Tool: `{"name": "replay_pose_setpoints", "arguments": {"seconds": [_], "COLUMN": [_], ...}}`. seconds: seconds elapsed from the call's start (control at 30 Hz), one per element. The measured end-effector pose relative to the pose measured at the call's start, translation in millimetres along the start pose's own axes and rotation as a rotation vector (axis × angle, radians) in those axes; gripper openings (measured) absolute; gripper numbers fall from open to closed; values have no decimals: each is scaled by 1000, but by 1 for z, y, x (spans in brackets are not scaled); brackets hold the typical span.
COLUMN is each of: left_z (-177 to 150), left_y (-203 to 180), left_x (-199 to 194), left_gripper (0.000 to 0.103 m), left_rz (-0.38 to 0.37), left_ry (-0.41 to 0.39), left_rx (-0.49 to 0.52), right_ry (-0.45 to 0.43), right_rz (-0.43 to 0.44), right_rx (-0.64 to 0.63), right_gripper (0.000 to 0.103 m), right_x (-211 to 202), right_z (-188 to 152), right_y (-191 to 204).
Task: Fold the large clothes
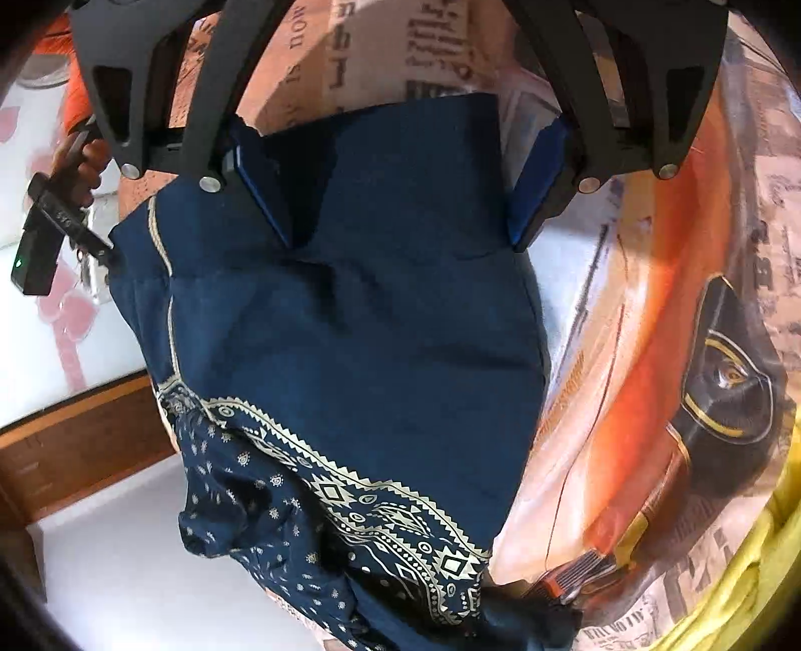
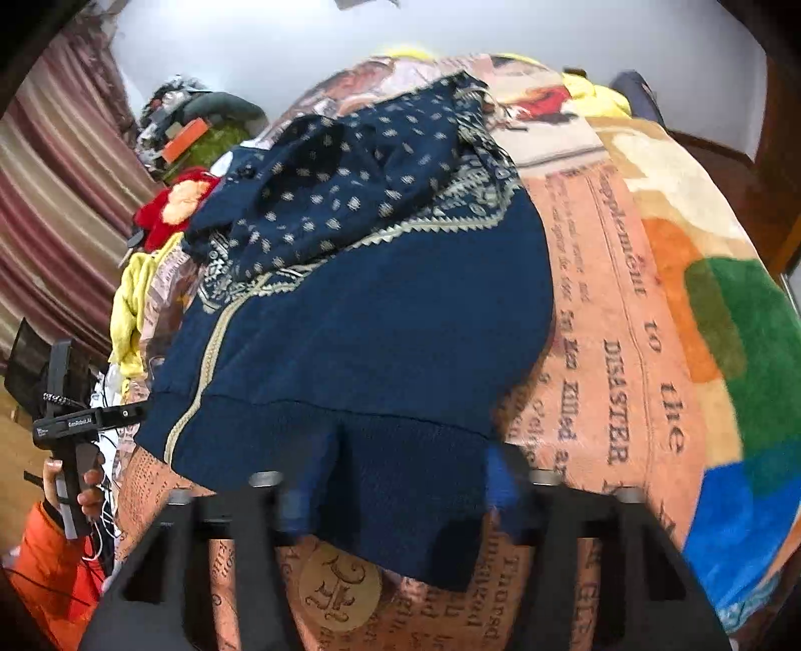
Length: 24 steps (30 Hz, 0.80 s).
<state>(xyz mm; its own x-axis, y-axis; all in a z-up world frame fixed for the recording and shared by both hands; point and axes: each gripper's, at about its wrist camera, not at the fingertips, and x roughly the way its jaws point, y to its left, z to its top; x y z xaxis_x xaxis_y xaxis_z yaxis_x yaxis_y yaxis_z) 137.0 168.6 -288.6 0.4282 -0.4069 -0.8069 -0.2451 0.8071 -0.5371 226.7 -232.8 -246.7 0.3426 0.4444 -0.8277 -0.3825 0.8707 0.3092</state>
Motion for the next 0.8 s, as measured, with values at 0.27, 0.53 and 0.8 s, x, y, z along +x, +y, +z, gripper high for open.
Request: {"name": "replay_pose_setpoints", "arguments": {"seconds": [0.27,0.53,0.8], "left_z": [9,52,142], "left_y": [-23,-68,-115], "left_x": [-15,-52,-94], "left_gripper": [17,11,10], "left_rz": [67,88,54], "left_ry": [-50,-228,-439], "left_rx": [116,265,367], "right_ry": [-30,-122,-284], "right_rz": [79,97,47], "right_rx": [15,-19,-112], "right_gripper": [12,12,11], "right_x": [0,-21,-47], "right_z": [15,60,148], "right_y": [2,11,20]}}
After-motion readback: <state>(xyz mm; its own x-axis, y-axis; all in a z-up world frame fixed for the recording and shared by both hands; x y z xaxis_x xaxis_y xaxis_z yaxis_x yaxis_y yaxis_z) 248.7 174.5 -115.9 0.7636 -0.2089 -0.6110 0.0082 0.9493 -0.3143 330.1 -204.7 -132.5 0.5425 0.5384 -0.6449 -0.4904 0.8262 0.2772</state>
